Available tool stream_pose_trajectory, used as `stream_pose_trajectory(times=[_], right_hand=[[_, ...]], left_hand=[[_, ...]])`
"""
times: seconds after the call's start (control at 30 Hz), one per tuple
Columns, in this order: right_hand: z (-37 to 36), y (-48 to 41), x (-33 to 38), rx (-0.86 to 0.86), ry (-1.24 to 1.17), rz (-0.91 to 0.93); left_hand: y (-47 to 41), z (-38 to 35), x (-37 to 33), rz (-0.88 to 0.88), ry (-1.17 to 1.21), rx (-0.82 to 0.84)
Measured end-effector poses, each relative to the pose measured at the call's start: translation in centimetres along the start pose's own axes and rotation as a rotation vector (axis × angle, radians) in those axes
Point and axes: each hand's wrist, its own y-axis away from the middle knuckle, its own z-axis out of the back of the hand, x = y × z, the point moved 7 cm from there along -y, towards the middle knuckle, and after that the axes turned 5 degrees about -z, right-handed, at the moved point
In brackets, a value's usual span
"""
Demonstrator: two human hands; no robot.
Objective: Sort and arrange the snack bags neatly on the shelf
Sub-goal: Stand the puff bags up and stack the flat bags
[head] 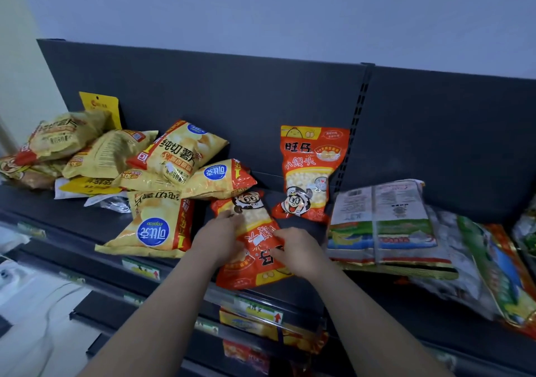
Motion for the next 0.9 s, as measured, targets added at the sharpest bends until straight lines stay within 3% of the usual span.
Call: stream_pose_trajectory(times=[0.3, 0.37, 0.47, 0.53, 0.67, 0.77, 0.9], right_hand=[[0.9, 0.1, 1.5, 0.037, 0.014, -0.029], [3.9, 0.5, 0.6, -0.069, -0.006, -0.059], [10.0, 1.8, -2.4, -0.328, 0.072, -0.122], [13.2, 3.2, -5.5, -0.420, 0.167, -0.229], [15.7, 6.5, -11.8, -0.429, 0.293, -0.520], [15.2, 8.5, -14.3, -0.367, 0.200, -0.653], [14.3, 9.8, -14.9, -0.379, -0.157, -0.625]], left_hand=[[-0.2, 1.6, -0.2, -0.077, -0.194, -0.019], [-0.5, 2.7, -2.0, -0.120, -0.147, -0.096], [-1.5, 3.9, -6.4, -0.248, 0.113, -0.187], [-2.4, 3.6, -9.8, -0.311, 0.239, -0.135], [-4.6, -0.2, -14.3, -0.305, 0.259, 0.112], [-4.7, -3.1, -17.1, -0.334, 0.394, 0.305], [-5.0, -4.7, -19.1, -0.368, 0.584, 0.338]])
